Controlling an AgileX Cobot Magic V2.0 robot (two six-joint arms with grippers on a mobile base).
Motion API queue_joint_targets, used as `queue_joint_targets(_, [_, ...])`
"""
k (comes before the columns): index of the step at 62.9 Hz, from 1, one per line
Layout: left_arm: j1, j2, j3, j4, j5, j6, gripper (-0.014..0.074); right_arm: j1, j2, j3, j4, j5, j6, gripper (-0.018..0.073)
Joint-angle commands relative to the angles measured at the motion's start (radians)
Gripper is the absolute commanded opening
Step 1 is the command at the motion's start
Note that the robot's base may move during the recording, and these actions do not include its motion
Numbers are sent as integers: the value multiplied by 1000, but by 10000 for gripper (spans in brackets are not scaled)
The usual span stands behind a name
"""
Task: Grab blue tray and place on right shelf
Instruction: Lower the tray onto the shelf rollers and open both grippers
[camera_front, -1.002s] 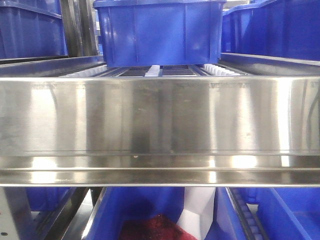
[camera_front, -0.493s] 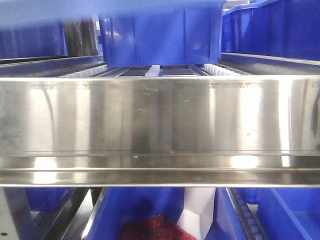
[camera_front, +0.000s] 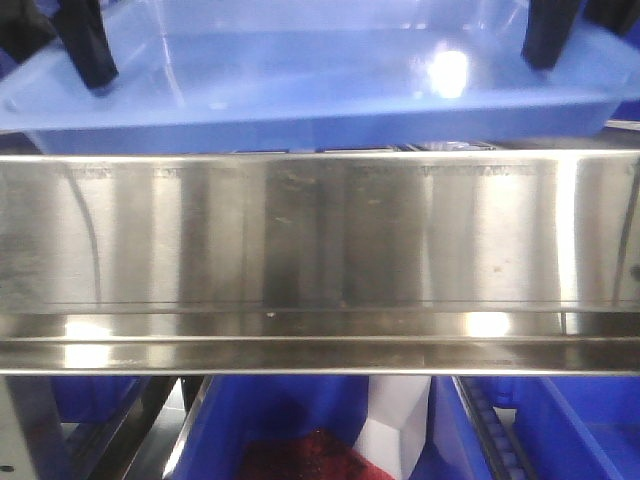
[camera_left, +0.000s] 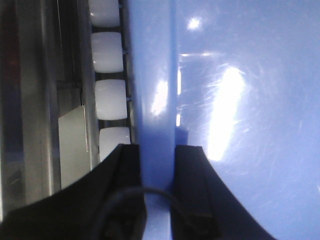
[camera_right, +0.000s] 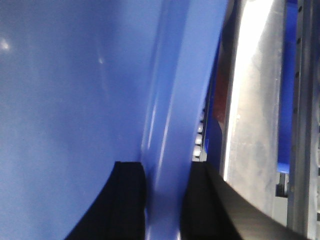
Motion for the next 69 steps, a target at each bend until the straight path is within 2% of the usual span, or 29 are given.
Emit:
queue_joint_targets(1, [-7, -30, -31, -13, -50, 14, 88, -4, -29, -41, -7, -48, -34, 106])
queue_joint_targets(5, [-7, -30, -31, -13, -50, 16, 183, -11, -29, -41, -7, -48, -34, 185])
queue_joint_targets(7, [-7, -30, -31, -13, -50, 16, 246, -14, -29, -41, -7, -48, -34, 265])
queue_joint_targets(9, [-7, -30, -31, -13, -50, 16, 283, -15, -29, -41, -8, -48, -34, 321])
queue_joint_targets(16, [-7, -30, -31, -10, -50, 16, 424, -24, -31, -41, -8, -38, -34, 610])
queue_joint_targets(18, [-7, -30, -31, -8, -50, 16, 449, -27, -31, -41, -11, -36, -34, 652])
queue_joint_targets(31, [-7, -39, -31, 1, -52, 16, 470, -30, -52, -41, -22, -35, -34, 625])
queue_joint_targets(38, [-14, -83, -29, 1, -55, 16, 442, -30, -101, -40, -22, -51, -34, 598])
queue_joint_targets(40, [-21, -101, -30, 5, -59, 16, 414, -30, -121, -39, -22, -54, -34, 574])
queue_joint_targets(47, [-55, -196, -28, 28, -108, 16, 274, -30, -232, -11, -22, -82, -37, 404])
queue_joint_targets(52, [-99, -296, -3, 52, -153, 16, 145, -30, -333, 36, -22, -121, -44, 211])
queue_joint_targets(58, [-131, -396, 48, 53, -213, 16, 19, -30, -438, 102, -22, -166, -71, 62])
queue_joint_targets(62, [-148, -463, 99, 57, -252, 16, -56, -30, -511, 159, -22, -199, -98, 56])
queue_joint_targets(69, [-159, -599, 229, 59, -320, 16, -41, -30, -653, 271, -22, -268, -141, 57])
